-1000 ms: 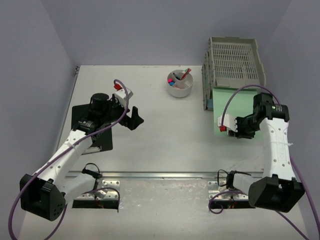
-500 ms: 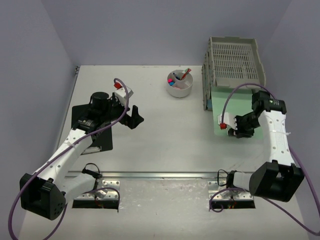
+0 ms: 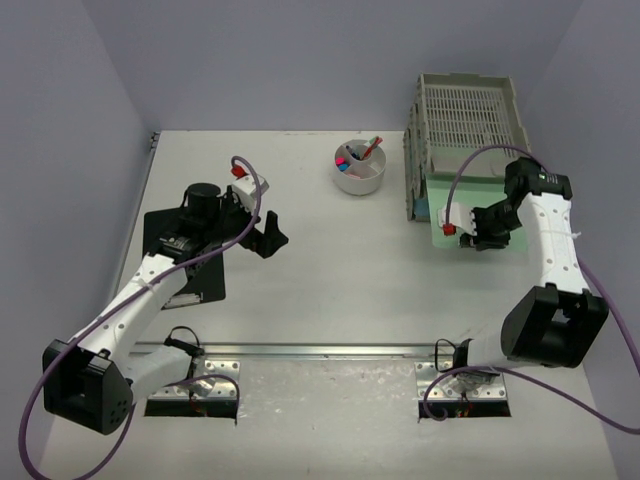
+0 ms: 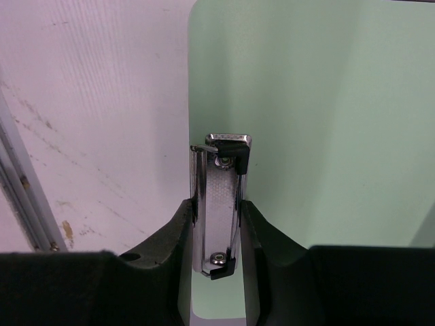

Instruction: Organize the desk

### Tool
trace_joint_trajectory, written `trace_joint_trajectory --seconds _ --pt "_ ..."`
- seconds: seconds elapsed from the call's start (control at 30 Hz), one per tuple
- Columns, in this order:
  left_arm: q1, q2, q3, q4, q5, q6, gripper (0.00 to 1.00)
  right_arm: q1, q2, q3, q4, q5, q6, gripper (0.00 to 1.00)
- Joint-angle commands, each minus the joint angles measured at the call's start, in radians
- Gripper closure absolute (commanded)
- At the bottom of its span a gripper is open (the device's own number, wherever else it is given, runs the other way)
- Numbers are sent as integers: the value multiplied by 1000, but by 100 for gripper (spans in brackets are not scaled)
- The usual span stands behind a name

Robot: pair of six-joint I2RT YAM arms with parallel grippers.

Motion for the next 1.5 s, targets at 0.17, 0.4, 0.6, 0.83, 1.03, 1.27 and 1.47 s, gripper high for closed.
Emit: trace_joint_trajectory --seconds 0.17,0.4,0.6,0.83,1.03,1.27,1.47 --pt "6 19 46 40 16 15 0 -1 101 110 100 -11 -48 100" --pt "5 26 37 45 14 13 0 1 166 142 152 -13 -40 100" --pt "6 33 33 46 13 11 0 17 216 154 210 -17 -26 100" --pt "6 40 35 45 7 16 0 35 303 248 215 -18 11 100" --pt "6 43 26 44 2 20 0 49 350 312 228 -19 31 100" --pt "6 52 23 50 3 22 0 62 388 352 258 -13 49 100" --pt "6 50 19 48 -1 27 0 69 383 327 308 -13 64 97"
